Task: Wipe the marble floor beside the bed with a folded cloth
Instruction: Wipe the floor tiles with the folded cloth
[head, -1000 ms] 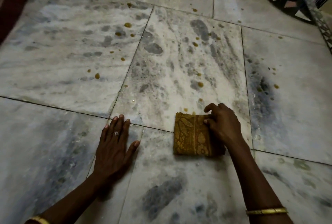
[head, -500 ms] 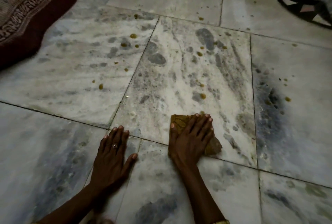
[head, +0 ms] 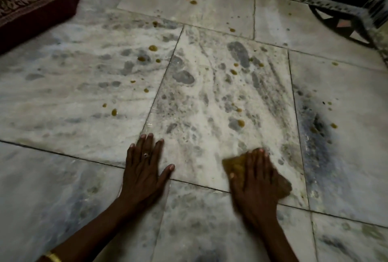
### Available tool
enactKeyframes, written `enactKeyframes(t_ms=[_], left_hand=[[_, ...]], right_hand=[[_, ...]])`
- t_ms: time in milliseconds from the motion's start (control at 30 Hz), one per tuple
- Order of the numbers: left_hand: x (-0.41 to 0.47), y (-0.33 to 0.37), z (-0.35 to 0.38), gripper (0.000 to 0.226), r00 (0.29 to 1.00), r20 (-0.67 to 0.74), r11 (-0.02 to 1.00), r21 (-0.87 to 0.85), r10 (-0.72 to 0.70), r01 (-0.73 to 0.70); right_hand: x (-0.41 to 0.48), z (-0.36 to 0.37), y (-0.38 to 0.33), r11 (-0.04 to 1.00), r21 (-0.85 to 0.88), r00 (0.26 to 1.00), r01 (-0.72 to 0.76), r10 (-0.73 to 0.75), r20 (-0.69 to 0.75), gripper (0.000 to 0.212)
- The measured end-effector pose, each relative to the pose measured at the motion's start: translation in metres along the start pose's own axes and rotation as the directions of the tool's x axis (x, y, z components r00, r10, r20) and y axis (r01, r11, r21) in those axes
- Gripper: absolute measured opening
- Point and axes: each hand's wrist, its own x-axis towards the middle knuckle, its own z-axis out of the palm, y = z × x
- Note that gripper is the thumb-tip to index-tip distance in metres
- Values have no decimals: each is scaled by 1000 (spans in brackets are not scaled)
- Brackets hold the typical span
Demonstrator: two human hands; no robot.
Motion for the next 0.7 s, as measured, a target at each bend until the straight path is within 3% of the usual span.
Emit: enactKeyframes(t_ms=[67,133,300,433,533,600,700], left_hand=[[-1,-2,3,73,1000,-20,1000,-10,23,-23],[-4,1,4,73,998,-35,998,-29,50,-51],[-6,-17,4,81,997,-60,996,-65,53,-57],[-14,-29,-2,84,998,-62,990,-138,10,-18],[-14,-30,-6,84,999,-42,984,-178,12,-20],[-14,-33,-9,83,999,-27,981,-189,34,-39],[-17,-55,-14,83,999,-36,985,-168,28,-34]], right_hand=[[38,-2,-17,995,7,995,-101,101,2,89],[73,0,-49,994,22,994,-106,105,26,97],[81,10,-144,984,21,983,177,-178,52,86],[47,11,-119,931,33,928,364,-365,76,72],[29,2,-58,971,-23,962,239,-234,143,74],[32,-5,-27,998,-42,980,54,-45,193,82],[52,-3,-39,978,-20,970,-207,208,123,86]])
